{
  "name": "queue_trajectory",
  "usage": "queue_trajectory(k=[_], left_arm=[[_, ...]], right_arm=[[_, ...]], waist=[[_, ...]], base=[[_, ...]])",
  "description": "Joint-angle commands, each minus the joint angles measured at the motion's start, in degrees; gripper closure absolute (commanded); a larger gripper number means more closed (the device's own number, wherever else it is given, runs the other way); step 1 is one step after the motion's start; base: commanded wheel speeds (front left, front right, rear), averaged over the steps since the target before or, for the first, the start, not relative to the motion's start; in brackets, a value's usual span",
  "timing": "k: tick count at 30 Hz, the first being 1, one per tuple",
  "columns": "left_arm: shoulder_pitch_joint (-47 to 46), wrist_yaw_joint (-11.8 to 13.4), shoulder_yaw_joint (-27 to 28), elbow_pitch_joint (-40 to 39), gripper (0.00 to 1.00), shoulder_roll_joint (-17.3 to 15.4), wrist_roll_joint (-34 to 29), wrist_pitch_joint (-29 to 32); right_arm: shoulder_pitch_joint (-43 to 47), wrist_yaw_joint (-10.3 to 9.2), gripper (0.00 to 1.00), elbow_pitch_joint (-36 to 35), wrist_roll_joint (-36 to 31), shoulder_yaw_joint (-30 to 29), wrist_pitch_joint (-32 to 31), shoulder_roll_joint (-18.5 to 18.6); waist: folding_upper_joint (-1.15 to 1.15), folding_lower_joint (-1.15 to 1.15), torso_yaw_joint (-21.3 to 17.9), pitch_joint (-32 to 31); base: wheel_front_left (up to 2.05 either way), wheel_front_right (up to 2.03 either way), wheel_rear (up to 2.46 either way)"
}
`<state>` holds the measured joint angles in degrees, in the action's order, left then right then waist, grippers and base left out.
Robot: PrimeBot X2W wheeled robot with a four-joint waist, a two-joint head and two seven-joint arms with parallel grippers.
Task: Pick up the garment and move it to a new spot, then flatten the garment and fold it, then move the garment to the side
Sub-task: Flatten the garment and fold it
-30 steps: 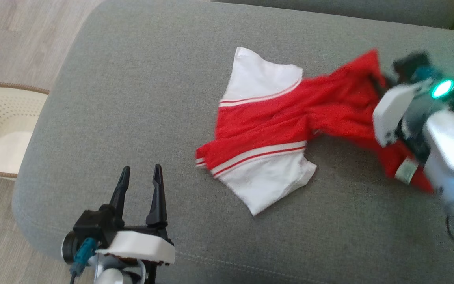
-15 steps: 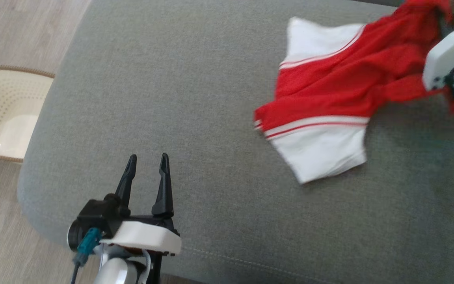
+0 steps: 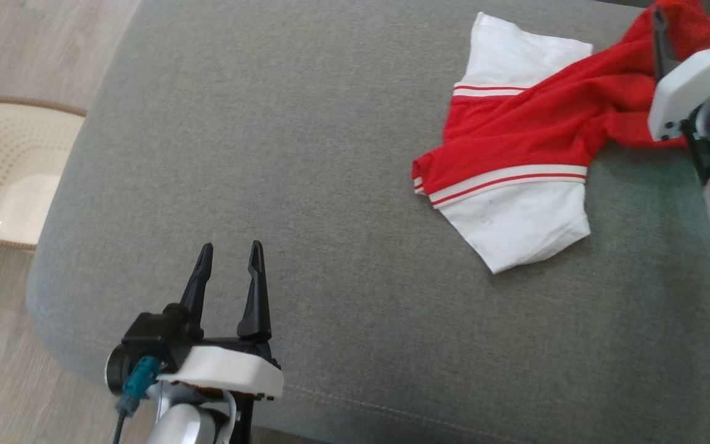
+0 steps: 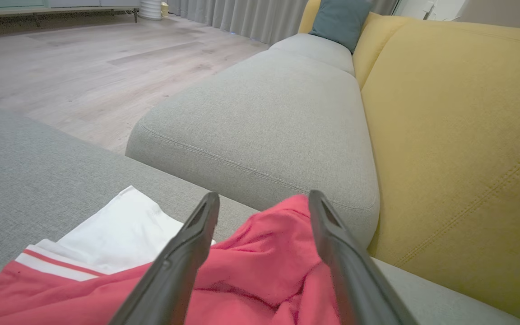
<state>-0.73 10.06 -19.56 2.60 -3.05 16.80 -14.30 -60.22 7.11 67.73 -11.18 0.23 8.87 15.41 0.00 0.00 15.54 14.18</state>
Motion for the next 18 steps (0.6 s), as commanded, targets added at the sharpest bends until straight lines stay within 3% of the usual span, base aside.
queue_trajectory(k=[1, 5, 9, 18], left_arm=[[-1.5, 0.3, 1.9, -1.5, 0.00, 0.2, -0.1, -0.7], [-1.1, 0.3, 2.1, -1.4, 0.00, 0.2, -0.4, -0.7], [-0.1, 0.2, 2.6, -1.3, 0.00, 0.2, -0.9, -0.7], [1.5, -0.2, 2.9, -1.5, 0.00, 0.2, -1.9, -0.7]], right_arm=[[-0.2, 0.37, 0.00, -1.5, -1.3, 0.1, 1.8, -1.4], [0.2, 0.37, 0.00, -1.4, -1.7, 1.0, 3.4, -3.1], [2.3, 0.37, 0.00, 0.5, -0.1, 6.2, 4.9, -6.5], [15.2, 0.37, 0.00, -1.4, 11.1, 26.0, 6.1, -12.1]], waist=[[0.00, 0.00, -1.1, -0.5], [0.00, 0.00, -2.5, -1.5], [0.00, 0.00, -4.7, -3.1], [0.00, 0.00, -7.9, -5.3]], base=[[0.00, 0.00, 0.00], [0.00, 0.00, 0.00], [0.00, 0.00, 0.00], [0.00, 0.00, 0.00]])
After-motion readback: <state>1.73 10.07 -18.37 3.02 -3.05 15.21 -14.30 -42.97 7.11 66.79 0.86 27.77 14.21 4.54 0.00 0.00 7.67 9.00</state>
